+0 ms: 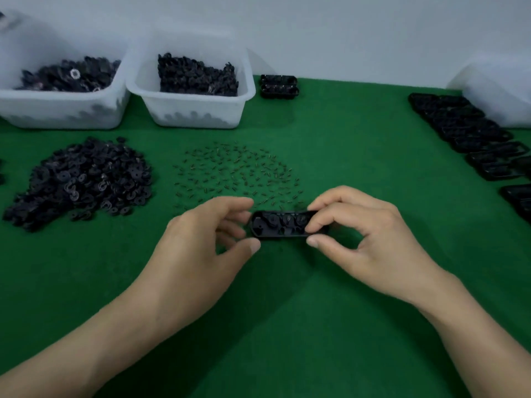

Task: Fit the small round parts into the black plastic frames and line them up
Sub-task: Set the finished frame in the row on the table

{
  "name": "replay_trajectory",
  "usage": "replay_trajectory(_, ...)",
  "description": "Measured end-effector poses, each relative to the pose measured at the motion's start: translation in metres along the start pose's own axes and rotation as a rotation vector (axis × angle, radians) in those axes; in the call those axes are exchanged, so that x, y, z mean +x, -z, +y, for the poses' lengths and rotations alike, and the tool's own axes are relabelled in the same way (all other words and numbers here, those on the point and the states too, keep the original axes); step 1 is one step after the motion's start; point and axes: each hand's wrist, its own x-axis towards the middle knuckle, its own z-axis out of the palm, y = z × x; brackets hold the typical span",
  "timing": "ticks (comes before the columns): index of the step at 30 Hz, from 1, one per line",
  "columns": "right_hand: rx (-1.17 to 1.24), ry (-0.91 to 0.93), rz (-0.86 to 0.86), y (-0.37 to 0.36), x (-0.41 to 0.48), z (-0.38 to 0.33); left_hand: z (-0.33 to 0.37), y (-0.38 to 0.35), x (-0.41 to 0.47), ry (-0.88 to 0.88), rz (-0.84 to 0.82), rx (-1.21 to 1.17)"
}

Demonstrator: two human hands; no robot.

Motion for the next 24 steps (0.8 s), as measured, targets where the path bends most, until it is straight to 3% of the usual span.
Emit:
replay_trajectory(5,-0.058,-0.058,0.152,0.003,0.057,0.037,0.001,-0.009,0.068,0.060,-0.032,-0.186)
replay_trajectory(10,-0.100,-0.102,0.213,-0.001,0.116,0.086,-0.002,-0.032,0.141,0.128,0.043,-0.237)
replay_trajectory(17,-0.090,-0.236,0.260,-0.016,0.193,0.139,-0.013,-0.051,0.225,0.162,0.006,-0.195)
replay_trajectory(24,-0.089,-0.246,0.282,-0.029,0.220,0.158,-0.017,-0.056,0.253,0.184,-0.007,-0.129)
